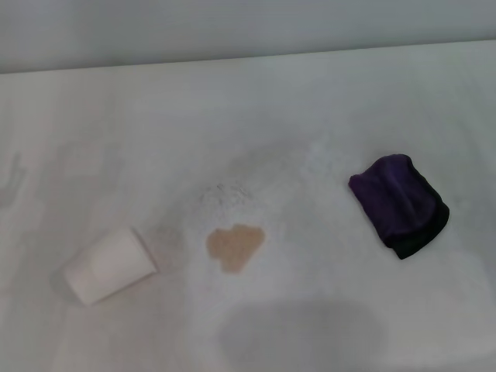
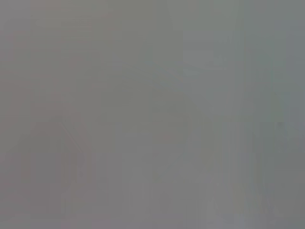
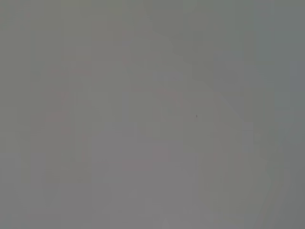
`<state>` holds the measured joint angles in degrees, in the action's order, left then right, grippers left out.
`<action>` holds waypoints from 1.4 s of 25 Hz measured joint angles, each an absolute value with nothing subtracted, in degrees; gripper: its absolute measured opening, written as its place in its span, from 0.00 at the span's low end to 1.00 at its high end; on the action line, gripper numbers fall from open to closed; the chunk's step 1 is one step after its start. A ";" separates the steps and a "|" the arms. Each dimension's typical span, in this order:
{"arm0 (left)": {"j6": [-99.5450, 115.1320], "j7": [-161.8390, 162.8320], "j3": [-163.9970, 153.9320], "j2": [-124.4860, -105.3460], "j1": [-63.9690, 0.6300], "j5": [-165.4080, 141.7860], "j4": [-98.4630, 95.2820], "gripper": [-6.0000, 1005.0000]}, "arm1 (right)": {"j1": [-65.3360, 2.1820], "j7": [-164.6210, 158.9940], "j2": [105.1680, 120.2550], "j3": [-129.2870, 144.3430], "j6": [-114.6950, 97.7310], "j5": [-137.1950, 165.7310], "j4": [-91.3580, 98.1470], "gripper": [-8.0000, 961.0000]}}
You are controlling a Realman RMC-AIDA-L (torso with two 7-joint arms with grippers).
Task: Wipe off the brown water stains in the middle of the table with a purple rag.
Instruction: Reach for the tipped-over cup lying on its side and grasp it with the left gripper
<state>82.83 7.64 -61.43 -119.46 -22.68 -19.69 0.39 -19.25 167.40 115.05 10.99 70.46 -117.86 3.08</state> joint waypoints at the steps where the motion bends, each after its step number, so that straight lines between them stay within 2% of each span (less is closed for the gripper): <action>1: 82.93 7.65 -61.43 -119.46 -22.67 -19.69 0.38 0.87 | -19.25 167.40 115.05 10.99 70.46 -117.86 3.09 0.91; 10: 86.51 10.98 -61.62 -119.56 -22.58 -20.18 0.34 0.87 | -19.25 167.41 115.05 10.95 70.55 -117.86 3.17 0.91; 23: 79.32 30.87 -71.29 -117.38 -19.94 -25.43 -8.87 0.87 | -19.13 167.14 115.05 10.99 71.51 -117.85 3.07 0.91; 35: 71.75 62.41 -70.14 -110.01 -11.26 -44.30 -37.23 0.87 | -19.26 167.17 115.04 11.08 73.76 -117.77 1.48 0.91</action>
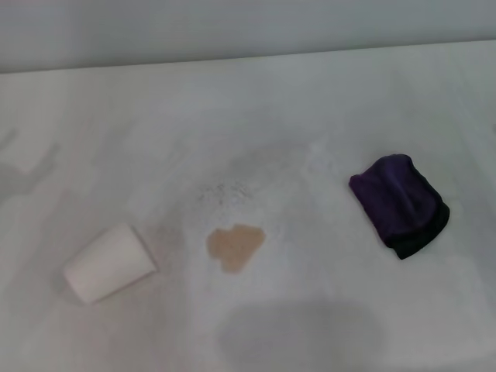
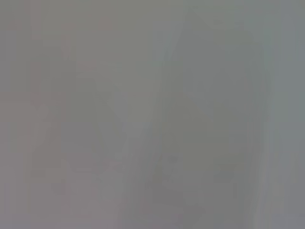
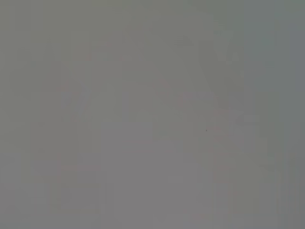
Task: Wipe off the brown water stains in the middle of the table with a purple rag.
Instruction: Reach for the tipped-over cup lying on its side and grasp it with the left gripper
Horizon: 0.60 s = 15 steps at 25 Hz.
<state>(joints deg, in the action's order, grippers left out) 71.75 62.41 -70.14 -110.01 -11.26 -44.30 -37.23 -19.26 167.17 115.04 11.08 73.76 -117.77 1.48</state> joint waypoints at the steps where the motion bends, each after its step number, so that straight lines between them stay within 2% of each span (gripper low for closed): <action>1: 71.74 66.01 -69.30 -109.33 -10.99 -47.04 -39.42 0.87 | -19.24 167.16 115.05 11.07 73.87 -117.77 1.36 0.91; 4: 71.79 74.60 -66.51 -108.63 -10.91 -55.40 -44.21 0.87 | -19.19 167.14 115.04 11.08 74.35 -117.77 0.75 0.91; 8: 72.44 88.77 -61.32 -108.95 -11.73 -73.89 -53.81 0.87 | -19.30 167.25 115.04 11.07 74.93 -117.78 0.13 0.91; 15: 78.72 103.34 -56.94 -108.40 -16.42 -95.19 -63.55 0.87 | -19.52 167.03 115.05 11.07 76.01 -117.78 0.11 0.91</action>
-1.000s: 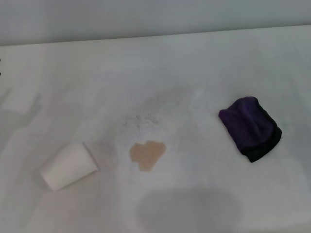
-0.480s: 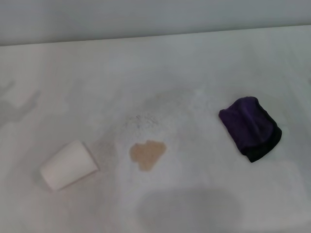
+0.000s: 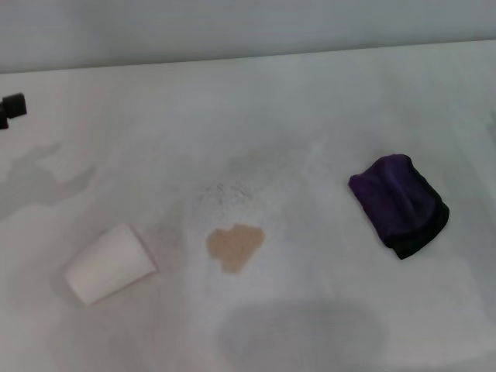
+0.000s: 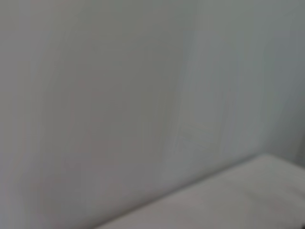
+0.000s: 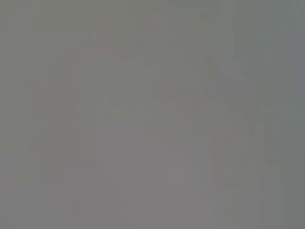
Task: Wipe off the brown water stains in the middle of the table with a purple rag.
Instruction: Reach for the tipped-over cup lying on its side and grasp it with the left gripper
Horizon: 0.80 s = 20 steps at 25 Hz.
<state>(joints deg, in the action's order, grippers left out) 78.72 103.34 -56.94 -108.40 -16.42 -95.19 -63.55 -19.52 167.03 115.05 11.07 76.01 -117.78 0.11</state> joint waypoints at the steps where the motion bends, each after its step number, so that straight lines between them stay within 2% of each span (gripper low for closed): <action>1: 80.18 104.71 -56.13 -108.20 -17.17 -97.94 -64.60 0.87 | -19.52 167.02 115.06 11.07 76.23 -117.78 0.11 0.91; 7: 90.50 107.10 -53.57 -107.33 -22.23 -111.20 -67.59 0.87 | -19.51 166.93 115.14 11.01 76.41 -117.77 -0.28 0.91; 11: 95.49 107.21 -53.93 -107.42 -24.90 -117.43 -67.64 0.87 | -19.54 166.91 115.14 10.84 76.42 -117.77 -0.55 0.91; 16: 97.98 108.64 -55.30 -108.41 -28.22 -124.73 -65.39 0.87 | -19.93 166.90 115.14 11.00 76.76 -117.77 -0.68 0.91; 20: 97.91 108.75 -56.59 -110.19 -30.14 -128.98 -62.01 0.87 | -19.96 166.90 115.14 11.00 76.94 -117.77 -0.70 0.91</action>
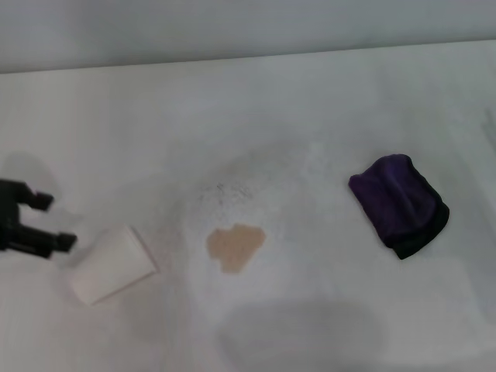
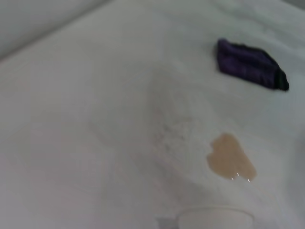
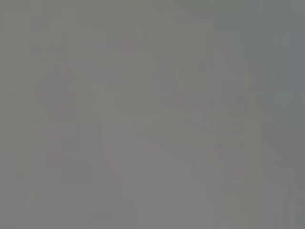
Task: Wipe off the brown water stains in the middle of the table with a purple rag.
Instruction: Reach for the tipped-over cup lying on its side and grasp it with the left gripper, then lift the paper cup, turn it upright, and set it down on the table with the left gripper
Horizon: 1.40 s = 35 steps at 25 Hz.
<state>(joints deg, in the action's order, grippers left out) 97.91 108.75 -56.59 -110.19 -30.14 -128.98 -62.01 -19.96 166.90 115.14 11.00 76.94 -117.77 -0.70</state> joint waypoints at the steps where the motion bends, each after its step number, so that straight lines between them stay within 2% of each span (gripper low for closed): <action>1: 97.75 108.50 -56.71 -110.84 -30.63 -130.37 -61.15 0.87 | -19.99 166.90 115.14 11.00 76.95 -117.77 -0.70 0.91; 3: 97.54 108.24 -56.85 -111.44 -31.12 -131.72 -60.45 0.87 | -20.03 166.90 115.14 11.00 76.96 -117.77 -0.70 0.91; 4: 97.37 108.00 -56.96 -112.26 -31.58 -133.25 -60.07 0.87 | -20.04 166.90 115.14 10.98 76.97 -117.77 -0.70 0.91; 5: 96.78 107.67 -57.02 -113.89 -32.32 -136.73 -59.87 0.87 | -20.04 166.90 115.14 10.97 76.98 -117.77 -0.69 0.91; 9: 95.85 107.35 -57.05 -115.71 -32.92 -140.77 -59.81 0.87 | -19.94 166.90 115.14 10.85 77.00 -117.77 -0.67 0.91; 18: 91.26 106.37 -60.02 -116.68 -33.71 -141.49 -57.96 0.87 | -19.41 166.90 115.14 10.72 77.49 -117.77 -0.65 0.91; 24: 88.11 103.06 -60.77 -118.07 -35.39 -141.61 -53.67 0.87 | -19.33 166.90 115.14 10.60 77.30 -117.82 -0.69 0.91; 35: 82.13 101.11 -63.63 -118.57 -36.14 -141.00 -50.24 0.85 | -19.33 166.90 115.14 10.45 76.95 -118.01 -0.71 0.91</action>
